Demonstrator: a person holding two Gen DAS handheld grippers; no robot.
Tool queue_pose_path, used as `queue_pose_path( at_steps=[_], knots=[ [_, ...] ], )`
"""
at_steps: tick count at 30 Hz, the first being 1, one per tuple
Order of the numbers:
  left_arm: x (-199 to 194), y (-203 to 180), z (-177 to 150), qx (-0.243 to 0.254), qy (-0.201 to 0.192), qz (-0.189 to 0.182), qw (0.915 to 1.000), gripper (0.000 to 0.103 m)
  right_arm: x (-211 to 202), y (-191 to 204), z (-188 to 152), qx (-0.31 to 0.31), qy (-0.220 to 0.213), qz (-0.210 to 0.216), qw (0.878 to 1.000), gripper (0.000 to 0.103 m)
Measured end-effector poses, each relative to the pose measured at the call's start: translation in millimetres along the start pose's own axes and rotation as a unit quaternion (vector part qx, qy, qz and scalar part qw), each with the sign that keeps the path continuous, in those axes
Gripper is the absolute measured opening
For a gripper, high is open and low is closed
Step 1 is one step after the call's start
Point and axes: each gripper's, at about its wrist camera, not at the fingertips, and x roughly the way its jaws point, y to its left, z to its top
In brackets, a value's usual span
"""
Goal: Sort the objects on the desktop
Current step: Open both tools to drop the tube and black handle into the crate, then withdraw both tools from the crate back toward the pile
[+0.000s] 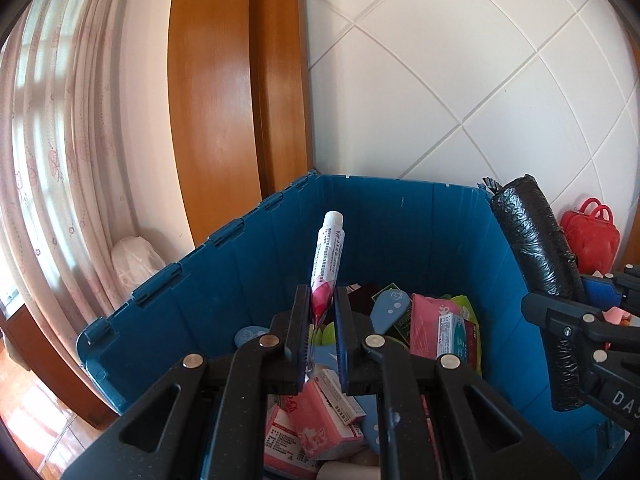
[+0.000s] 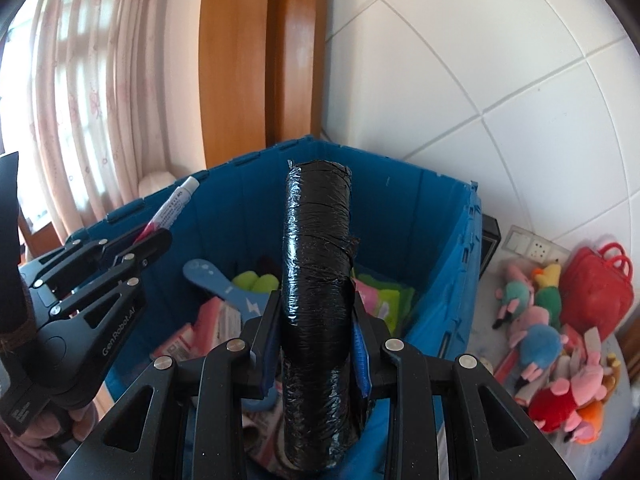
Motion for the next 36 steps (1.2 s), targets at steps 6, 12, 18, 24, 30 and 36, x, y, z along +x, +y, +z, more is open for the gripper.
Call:
queue_pose_path(
  at_steps=[6,12,18,24,30,36],
  knots=[
    [-9,-18,-7,0.003,-0.001,-0.002,1.0,0.011,-3,5,1,-0.01,-0.009,-0.023,1.0,0.03],
    [-10,-15,-8,0.002,-0.001,0.003,1.0,0.012,-5,8,2,-0.018,-0.014,-0.029,0.999,0.031],
    [-16,-15,-12,-0.007,0.001,0.007,1.0,0.068,-14,10,1,-0.025,-0.036,-0.045,0.998,0.072],
    [-34,-17,-15,-0.003,-0.02,0.023,0.9995,0.081,-23,3,-3,-0.013,-0.046,-0.052,0.998,0.103],
    [-45,-19,-17,-0.015,-0.015,0.01,0.9997,0.082,-42,-7,-11,-0.006,-0.059,-0.062,0.996,0.103],
    [-63,-41,-21,-0.004,-0.032,-0.012,0.9994,0.082,-57,-24,-28,0.008,-0.06,-0.066,0.996,0.103]
  ],
)
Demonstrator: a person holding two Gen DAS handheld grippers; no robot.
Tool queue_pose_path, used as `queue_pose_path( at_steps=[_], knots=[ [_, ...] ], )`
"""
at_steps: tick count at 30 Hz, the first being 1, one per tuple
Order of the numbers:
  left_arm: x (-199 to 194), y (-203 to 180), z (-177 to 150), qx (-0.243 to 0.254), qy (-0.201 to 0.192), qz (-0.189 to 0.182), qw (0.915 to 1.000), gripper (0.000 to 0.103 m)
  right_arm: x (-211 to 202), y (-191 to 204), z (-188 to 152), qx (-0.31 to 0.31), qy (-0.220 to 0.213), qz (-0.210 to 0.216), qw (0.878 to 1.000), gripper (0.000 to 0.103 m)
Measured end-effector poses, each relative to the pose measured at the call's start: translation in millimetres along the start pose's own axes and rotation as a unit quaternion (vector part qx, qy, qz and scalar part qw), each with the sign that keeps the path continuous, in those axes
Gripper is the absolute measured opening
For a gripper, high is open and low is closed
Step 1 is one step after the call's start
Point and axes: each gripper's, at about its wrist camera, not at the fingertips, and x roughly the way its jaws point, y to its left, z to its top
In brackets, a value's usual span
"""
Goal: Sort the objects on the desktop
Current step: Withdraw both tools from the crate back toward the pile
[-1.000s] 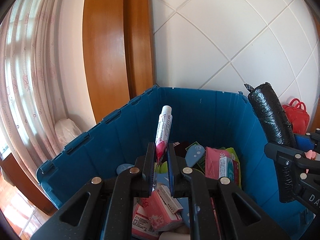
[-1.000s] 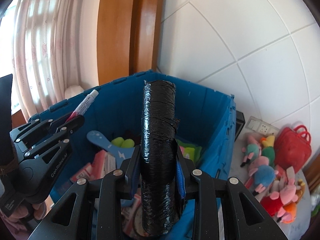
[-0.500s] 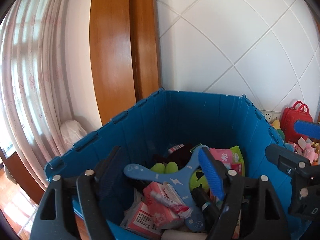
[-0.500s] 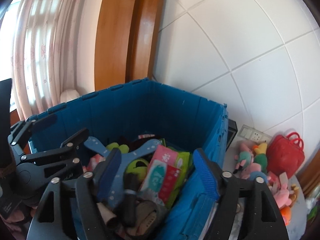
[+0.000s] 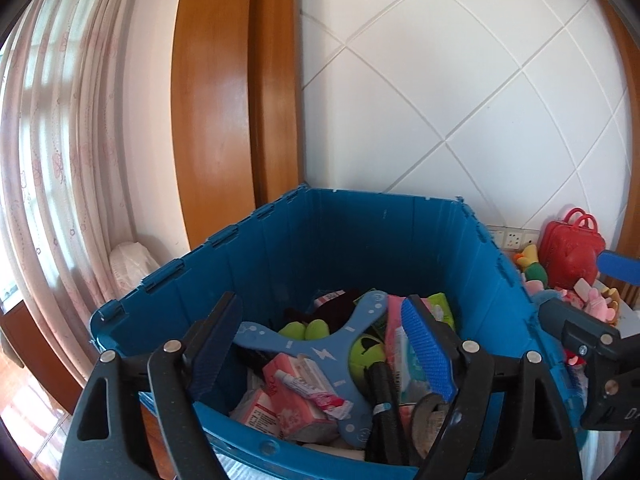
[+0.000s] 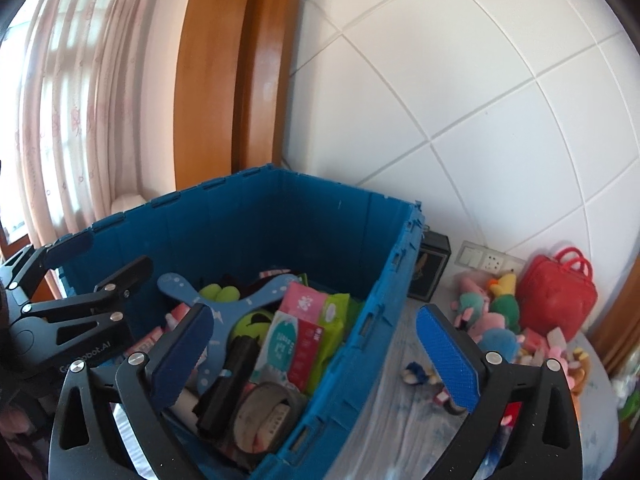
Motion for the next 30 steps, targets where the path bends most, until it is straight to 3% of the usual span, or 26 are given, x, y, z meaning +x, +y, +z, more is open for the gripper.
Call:
queue_pose_path(
  at_steps=[4,14,18,21,25,30],
  knots=[
    [-15,-22,1,0.008,-0.018,-0.006,0.9998,0.082,-12,-21,-11,0.016,-0.001,-0.005,1.0,0.103],
    [-48,-108,12,0.019,-0.048,-0.065,0.9966,0.083,-47,-116,-45,0.072,0.0,-0.046,0.996,0.103],
    [-61,-150,12,0.013,-0.054,-0.093,0.9941,0.097,-61,-162,-61,0.089,0.004,-0.07,0.994,0.103],
    [-66,-187,9,0.027,-0.058,-0.112,0.9916,0.099,-67,-203,-78,0.106,0.015,-0.091,0.99,0.103],
    [-52,-238,-3,0.046,-0.035,-0.131,0.9898,0.099,-67,-259,-106,0.133,0.041,-0.112,0.984,0.103],
    [-7,-297,-32,0.049,0.041,-0.139,0.9883,0.099,-57,-326,-150,0.156,0.091,-0.136,0.974,0.103]
  ],
)
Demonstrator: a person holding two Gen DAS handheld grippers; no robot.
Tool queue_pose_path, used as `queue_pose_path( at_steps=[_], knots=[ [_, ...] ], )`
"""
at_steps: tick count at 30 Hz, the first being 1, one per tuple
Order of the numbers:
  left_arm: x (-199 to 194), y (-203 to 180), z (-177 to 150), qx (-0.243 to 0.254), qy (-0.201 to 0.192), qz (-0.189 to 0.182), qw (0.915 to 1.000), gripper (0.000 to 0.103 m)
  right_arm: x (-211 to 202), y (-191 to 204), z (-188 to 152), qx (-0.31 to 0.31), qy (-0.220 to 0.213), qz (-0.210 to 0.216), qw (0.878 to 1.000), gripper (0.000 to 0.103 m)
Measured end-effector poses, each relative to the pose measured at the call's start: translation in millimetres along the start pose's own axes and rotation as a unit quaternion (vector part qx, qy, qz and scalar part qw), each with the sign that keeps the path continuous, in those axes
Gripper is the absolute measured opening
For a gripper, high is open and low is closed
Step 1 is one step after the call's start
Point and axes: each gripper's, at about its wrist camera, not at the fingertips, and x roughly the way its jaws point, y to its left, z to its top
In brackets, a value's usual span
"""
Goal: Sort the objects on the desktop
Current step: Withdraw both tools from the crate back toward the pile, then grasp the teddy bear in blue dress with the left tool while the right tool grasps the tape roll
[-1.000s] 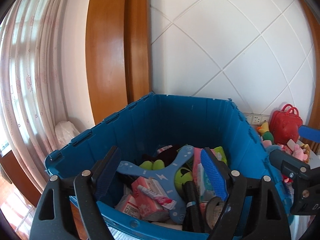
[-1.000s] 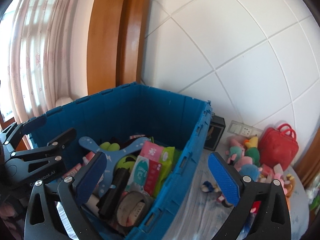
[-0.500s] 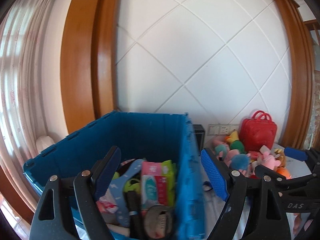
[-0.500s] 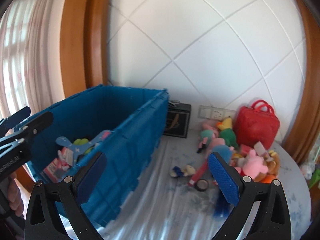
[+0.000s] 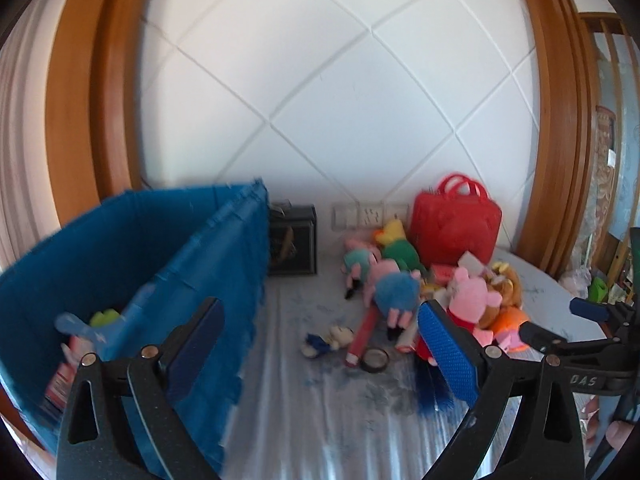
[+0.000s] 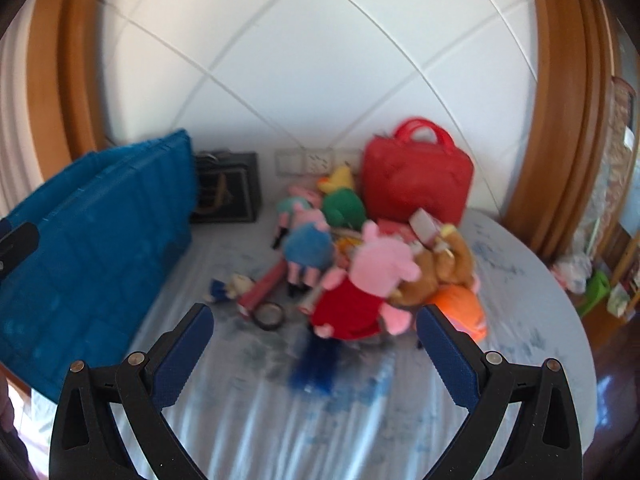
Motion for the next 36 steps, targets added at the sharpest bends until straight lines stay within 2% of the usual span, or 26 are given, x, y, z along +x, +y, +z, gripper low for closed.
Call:
queue_pose_path(
  at_steps=[8,14,17,21,27,28,30,31,34,36],
  knots=[
    [68,-42,-40,-0.012,0.085,0.014,0.9962,0.099,66,-84,-25,0.027,0.079,-0.008,0.996,0.103],
    [115,-43,-61,0.003,0.143,0.024,0.9894,0.099,109,-109,-36,0.045,0.12,-0.006,0.992,0.103],
    [138,-34,-70,-0.004,0.168,0.029,0.9854,0.099,128,-111,-37,0.054,0.137,-0.004,0.989,0.103],
    [169,-19,-82,-0.007,0.19,0.038,0.981,0.099,150,-97,-35,0.047,0.15,0.016,0.987,0.103],
    [216,1,-94,-0.002,0.218,0.044,0.9749,0.099,185,-48,-25,0.026,0.154,0.07,0.985,0.102],
    [225,5,-96,0.001,0.223,0.044,0.9739,0.099,192,-40,-23,0.022,0.157,0.077,0.984,0.099],
    [245,10,-101,0.008,0.233,0.043,0.9715,0.099,210,-20,-20,0.009,0.166,0.09,0.982,0.076],
    [253,13,-103,0.009,0.238,0.043,0.9703,0.099,218,-12,-19,0.005,0.172,0.097,0.98,0.072],
    [280,21,-110,0.007,0.249,0.042,0.9676,0.099,242,10,-19,-0.005,0.189,0.117,0.975,0.069],
    [297,23,-113,0.011,0.252,0.043,0.9668,0.099,259,24,-21,-0.019,0.2,0.128,0.971,0.06]
  ],
)
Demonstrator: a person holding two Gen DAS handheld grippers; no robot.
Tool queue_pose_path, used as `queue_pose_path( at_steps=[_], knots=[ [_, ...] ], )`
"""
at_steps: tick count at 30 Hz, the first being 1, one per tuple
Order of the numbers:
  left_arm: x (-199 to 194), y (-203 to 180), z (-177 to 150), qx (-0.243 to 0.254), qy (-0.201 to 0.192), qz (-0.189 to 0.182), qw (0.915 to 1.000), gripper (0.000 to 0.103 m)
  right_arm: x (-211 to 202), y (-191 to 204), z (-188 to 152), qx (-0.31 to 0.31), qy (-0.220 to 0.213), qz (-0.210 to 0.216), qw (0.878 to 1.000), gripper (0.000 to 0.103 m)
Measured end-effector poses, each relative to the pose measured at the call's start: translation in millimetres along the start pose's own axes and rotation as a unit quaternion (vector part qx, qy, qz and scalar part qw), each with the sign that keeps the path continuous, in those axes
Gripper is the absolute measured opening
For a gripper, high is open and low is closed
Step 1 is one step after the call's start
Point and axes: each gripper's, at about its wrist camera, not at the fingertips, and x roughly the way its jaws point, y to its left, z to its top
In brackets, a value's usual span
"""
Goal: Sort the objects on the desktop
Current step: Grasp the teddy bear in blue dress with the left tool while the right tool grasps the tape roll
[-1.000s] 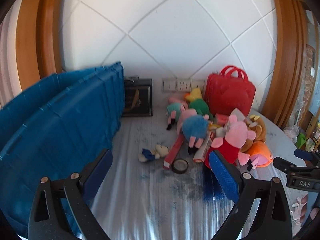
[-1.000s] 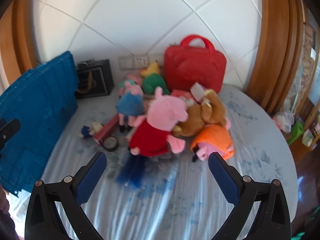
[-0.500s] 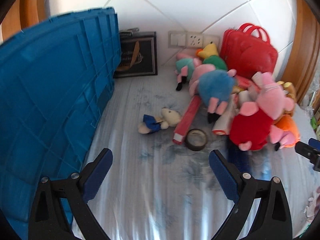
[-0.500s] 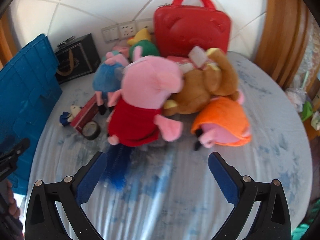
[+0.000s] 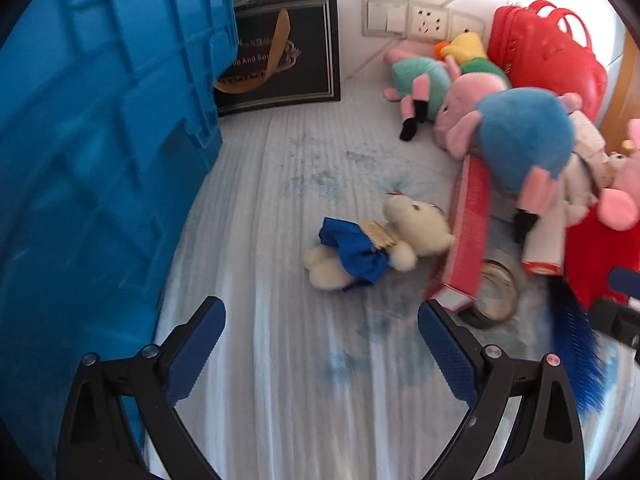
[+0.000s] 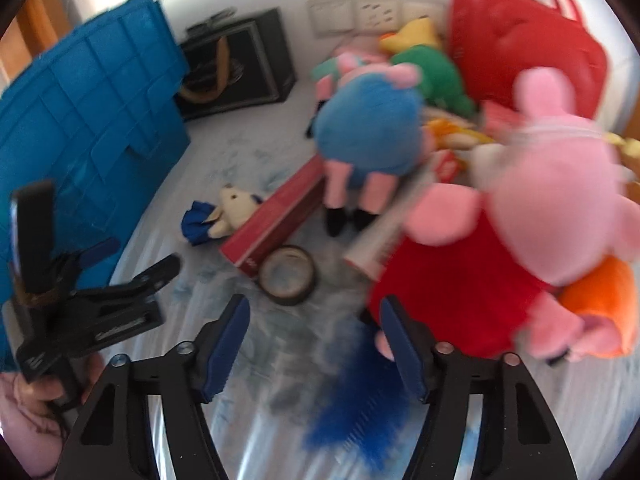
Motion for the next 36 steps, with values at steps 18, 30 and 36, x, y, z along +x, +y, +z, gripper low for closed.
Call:
queue_pose_path(
  at_steps=[18,30,36],
  knots=[
    [66,-12,18,0.007,0.003,-0.053,0.9985,0.031,90,11,8,-0.014,0.048,0.017,0.999,0.06],
    [19,-19,-43,-0.033,0.067,-0.068,0.9949,0.017,81,-4,-4,-0.012,0.056,0.016,0.998,0.03],
    [-12,-19,-47,-0.032,0.065,-0.048,0.9962,0.017,66,-8,-10,-0.011,0.049,0.025,0.998,0.044]
  ],
)
